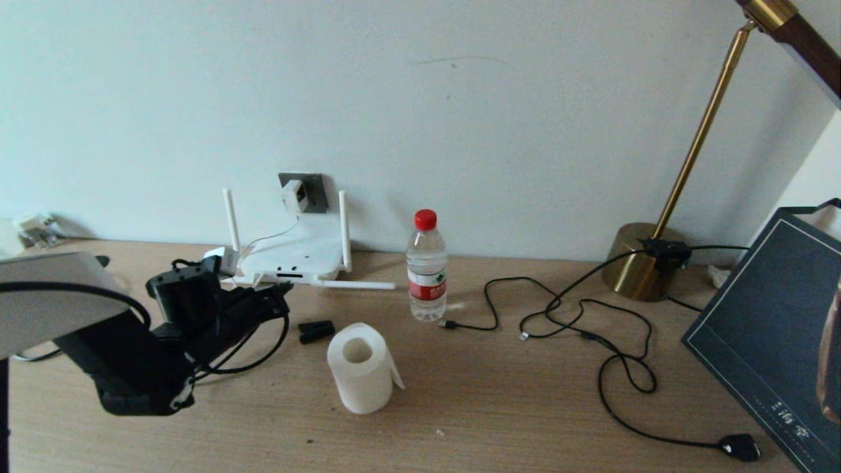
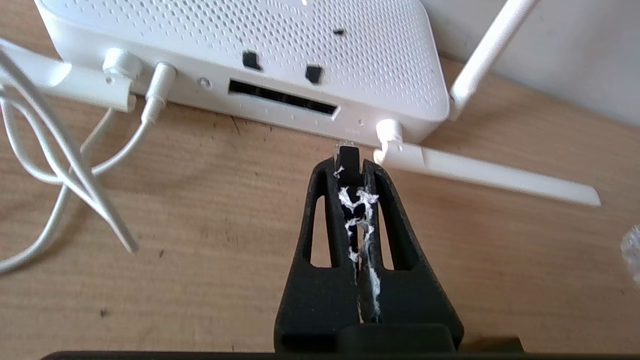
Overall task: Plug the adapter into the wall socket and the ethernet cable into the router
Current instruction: Align cable and router interface
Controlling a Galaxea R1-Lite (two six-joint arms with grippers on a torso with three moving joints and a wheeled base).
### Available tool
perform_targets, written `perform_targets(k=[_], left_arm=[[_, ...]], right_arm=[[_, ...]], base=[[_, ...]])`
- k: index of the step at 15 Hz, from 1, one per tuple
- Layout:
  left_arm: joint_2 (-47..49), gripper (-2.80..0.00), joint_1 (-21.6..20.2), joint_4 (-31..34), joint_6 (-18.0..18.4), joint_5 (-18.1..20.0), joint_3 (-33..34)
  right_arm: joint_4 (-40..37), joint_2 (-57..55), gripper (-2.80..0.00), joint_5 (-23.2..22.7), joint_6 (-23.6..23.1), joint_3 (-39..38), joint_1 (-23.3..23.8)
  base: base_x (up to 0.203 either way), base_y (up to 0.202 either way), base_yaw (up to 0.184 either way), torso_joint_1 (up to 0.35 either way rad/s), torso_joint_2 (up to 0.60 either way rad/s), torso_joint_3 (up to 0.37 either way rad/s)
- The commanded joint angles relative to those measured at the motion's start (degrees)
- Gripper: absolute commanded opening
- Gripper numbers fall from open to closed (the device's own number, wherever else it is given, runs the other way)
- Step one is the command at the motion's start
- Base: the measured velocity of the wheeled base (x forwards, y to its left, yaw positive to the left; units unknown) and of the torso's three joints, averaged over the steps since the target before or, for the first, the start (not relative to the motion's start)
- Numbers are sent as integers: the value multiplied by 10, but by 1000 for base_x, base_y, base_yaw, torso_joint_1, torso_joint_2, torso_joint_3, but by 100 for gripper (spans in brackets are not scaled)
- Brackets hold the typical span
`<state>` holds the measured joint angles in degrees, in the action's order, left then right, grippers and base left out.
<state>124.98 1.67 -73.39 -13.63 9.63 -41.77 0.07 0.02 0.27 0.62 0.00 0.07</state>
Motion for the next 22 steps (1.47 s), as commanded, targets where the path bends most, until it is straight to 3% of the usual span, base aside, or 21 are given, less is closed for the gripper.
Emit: perform_targets(k=[1,10,13,22], left_arm=[[14,-280,0,-10,-2,0,-14],[25,-280,1,-15,0,-16,-30],[22,-280,1,-15,38,-18,-25],[41,-280,2,-15,38,-15,-54]], right_arm=[[0,-1,-280,0,0,0,0],[0,-1,-280,0,0,0,-1],[0,-1,-280,0,0,0,0],[0,-1,-280,0,0,0,0]], base=[[0,0,0,0,0,0],[0,0,0,0,0,0],[0,0,0,0,0,0],[0,0,0,0,0,0]])
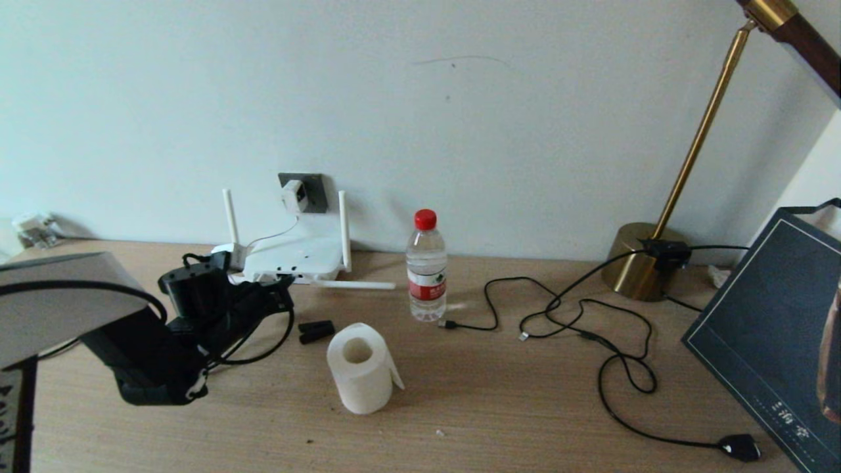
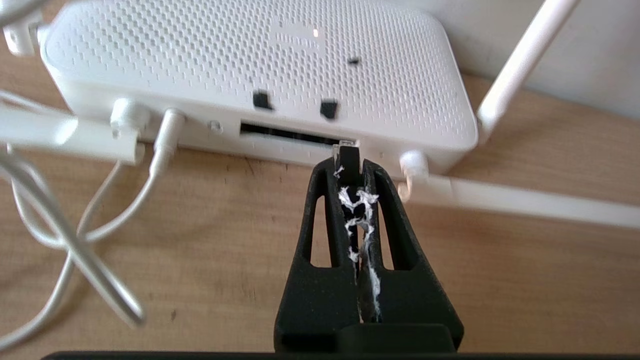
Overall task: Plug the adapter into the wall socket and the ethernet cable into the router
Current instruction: Align cable and router interface, then plug cable into router interface
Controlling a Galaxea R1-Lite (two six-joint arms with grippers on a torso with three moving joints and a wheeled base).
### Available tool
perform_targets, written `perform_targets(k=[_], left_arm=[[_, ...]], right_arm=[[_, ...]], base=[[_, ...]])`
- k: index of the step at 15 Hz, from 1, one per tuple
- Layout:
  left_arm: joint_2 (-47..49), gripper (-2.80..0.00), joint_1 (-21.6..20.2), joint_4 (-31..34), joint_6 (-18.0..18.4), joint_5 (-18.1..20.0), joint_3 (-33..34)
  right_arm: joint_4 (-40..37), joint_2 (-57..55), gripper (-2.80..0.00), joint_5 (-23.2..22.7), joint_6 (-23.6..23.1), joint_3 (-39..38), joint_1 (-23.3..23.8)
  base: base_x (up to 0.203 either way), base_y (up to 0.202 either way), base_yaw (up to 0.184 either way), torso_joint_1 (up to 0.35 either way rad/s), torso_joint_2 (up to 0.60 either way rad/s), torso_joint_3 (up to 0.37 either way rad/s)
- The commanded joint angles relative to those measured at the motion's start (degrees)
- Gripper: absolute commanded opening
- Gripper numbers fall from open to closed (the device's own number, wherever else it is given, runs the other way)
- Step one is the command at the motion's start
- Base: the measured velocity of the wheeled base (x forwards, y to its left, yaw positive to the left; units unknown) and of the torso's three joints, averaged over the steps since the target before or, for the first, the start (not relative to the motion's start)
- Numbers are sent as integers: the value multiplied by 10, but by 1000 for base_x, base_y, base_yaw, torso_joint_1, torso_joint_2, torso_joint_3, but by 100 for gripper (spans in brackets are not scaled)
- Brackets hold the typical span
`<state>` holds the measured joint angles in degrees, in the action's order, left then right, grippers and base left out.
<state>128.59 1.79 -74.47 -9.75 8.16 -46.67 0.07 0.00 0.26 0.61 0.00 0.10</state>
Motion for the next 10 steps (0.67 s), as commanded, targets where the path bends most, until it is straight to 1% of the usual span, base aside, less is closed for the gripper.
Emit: perform_targets(k=[1,5,10], left_arm=[[10,-280,1,-4,-1,0,-6],[18,-280,1,-5,-2,-1,-7],[27,-280,1,-49,-1,-2,-1]], right_arm=[[0,-1,-280,0,0,0,0],[0,-1,-280,0,0,0,0],[0,-1,-280,0,0,0,0]], base=[[0,0,0,0,0,0],[0,0,0,0,0,0],[0,0,0,0,0,0]])
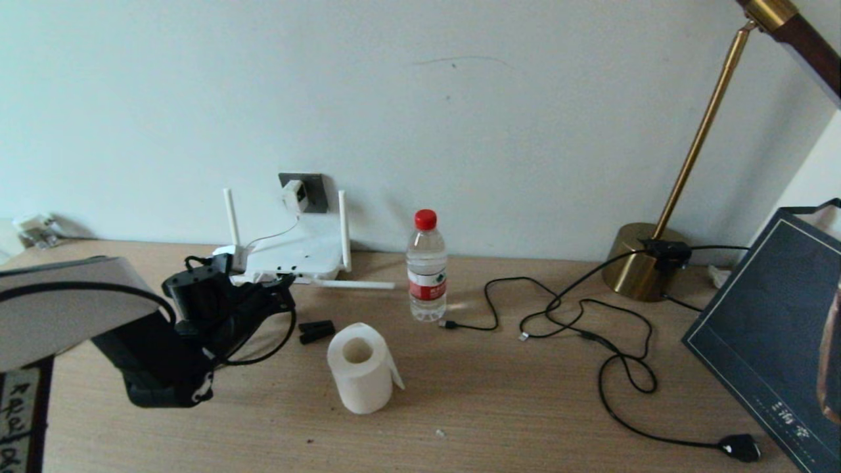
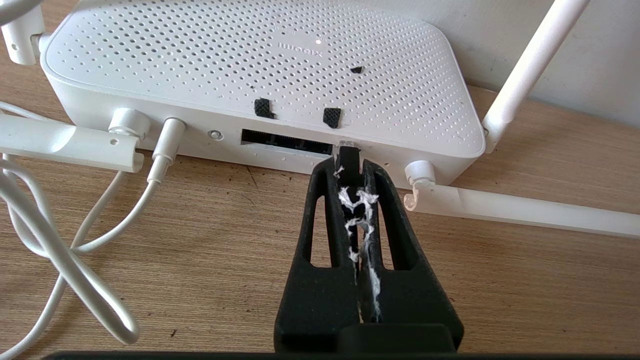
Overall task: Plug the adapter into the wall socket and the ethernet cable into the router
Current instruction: Plug cable into router interface
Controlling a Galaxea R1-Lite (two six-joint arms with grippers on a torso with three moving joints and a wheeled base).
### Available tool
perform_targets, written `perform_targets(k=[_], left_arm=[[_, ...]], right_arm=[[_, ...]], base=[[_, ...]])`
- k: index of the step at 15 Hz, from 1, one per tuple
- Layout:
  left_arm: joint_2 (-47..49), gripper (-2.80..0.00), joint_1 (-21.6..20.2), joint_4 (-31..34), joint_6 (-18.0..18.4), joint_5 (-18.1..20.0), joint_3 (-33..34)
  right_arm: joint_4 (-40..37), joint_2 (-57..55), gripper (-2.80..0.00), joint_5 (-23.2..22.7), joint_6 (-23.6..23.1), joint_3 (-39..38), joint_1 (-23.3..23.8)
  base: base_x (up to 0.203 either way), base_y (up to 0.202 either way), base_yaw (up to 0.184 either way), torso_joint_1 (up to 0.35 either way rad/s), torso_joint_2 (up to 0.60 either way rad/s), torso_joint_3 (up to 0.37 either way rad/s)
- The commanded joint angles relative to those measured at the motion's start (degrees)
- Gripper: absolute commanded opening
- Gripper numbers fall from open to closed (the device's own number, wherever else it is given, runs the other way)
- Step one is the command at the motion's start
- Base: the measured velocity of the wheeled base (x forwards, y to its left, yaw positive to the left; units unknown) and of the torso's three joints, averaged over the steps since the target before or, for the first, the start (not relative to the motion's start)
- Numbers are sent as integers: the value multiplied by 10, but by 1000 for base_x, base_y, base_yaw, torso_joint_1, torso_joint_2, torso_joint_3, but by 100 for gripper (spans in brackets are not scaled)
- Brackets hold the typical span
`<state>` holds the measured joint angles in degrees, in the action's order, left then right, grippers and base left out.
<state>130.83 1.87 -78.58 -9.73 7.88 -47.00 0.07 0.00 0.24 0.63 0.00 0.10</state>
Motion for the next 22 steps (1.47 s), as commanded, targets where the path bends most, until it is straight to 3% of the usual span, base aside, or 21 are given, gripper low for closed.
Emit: perform_targets(k=[1,22], left_arm=[[5,-280,0,-10,-1,0,4],[4,-280,2,-12,6,1,2]], right_arm=[[0,-1,-280,0,0,0,0],[0,-1,-280,0,0,0,0]], base=[[0,0,0,0,0,0],[0,0,0,0,0,0]])
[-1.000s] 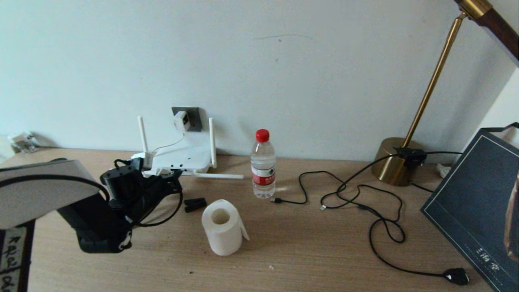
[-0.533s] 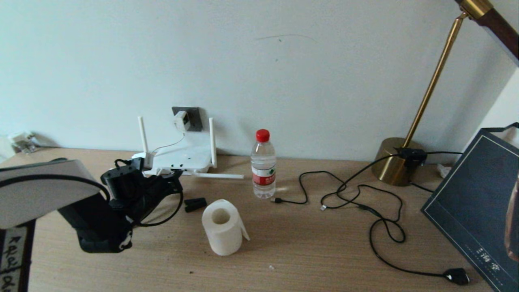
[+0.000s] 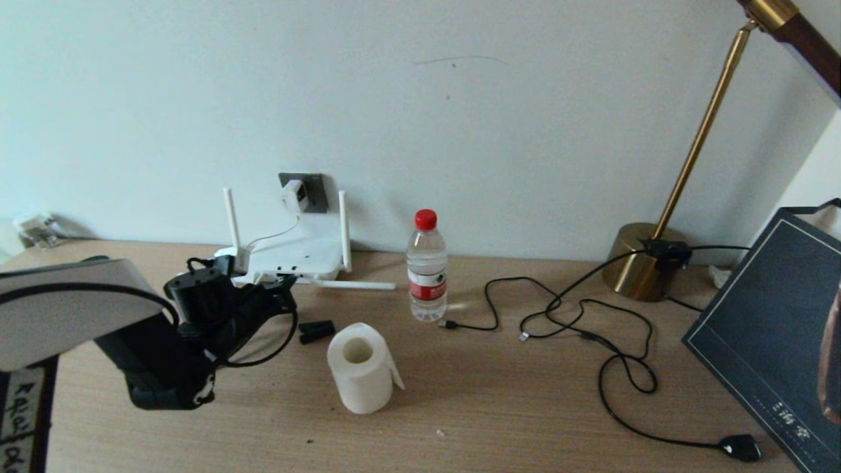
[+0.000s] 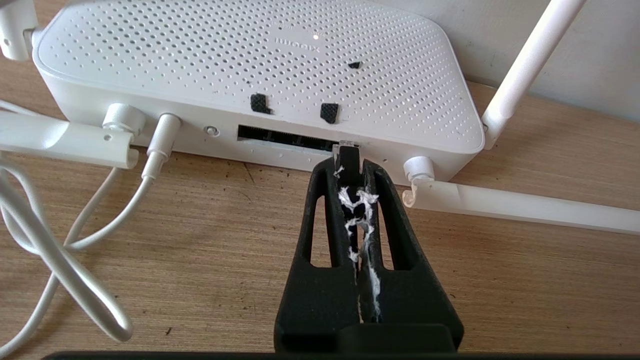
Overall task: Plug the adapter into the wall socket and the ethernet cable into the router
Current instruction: Plug cable into router interface
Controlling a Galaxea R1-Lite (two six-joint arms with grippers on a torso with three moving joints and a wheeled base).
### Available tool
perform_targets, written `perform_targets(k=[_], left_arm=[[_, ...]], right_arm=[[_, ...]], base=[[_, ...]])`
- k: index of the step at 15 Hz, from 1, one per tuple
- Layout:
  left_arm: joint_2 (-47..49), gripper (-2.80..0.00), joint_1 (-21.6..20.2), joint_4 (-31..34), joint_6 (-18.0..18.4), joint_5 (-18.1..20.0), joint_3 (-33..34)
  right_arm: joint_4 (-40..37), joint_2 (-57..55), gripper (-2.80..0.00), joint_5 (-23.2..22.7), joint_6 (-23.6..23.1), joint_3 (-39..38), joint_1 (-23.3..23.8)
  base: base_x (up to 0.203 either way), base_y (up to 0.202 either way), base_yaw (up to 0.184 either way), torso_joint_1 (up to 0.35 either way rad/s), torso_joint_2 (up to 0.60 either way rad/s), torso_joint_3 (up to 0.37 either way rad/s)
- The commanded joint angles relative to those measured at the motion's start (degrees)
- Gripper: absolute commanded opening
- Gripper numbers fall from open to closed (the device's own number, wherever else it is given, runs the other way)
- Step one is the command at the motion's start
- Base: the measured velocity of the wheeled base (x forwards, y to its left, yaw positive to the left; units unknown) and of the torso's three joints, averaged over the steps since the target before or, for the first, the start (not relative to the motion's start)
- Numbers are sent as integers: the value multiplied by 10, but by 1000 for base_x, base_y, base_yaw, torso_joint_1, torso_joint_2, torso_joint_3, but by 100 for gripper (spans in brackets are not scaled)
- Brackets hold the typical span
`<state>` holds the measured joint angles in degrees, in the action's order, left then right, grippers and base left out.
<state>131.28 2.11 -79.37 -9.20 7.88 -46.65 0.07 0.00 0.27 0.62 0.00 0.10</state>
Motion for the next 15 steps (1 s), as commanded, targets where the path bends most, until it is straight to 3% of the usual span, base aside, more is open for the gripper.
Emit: perform_targets(k=[1,15], left_arm=[[-1,-280,0,-4,4,1,-3],[-1,-280,2,-3,12,1,-5]], right_arm=[[0,-1,-280,0,0,0,0],[0,-1,-280,0,0,0,0]], base=[[0,0,0,0,0,0],[0,0,0,0,0,0]])
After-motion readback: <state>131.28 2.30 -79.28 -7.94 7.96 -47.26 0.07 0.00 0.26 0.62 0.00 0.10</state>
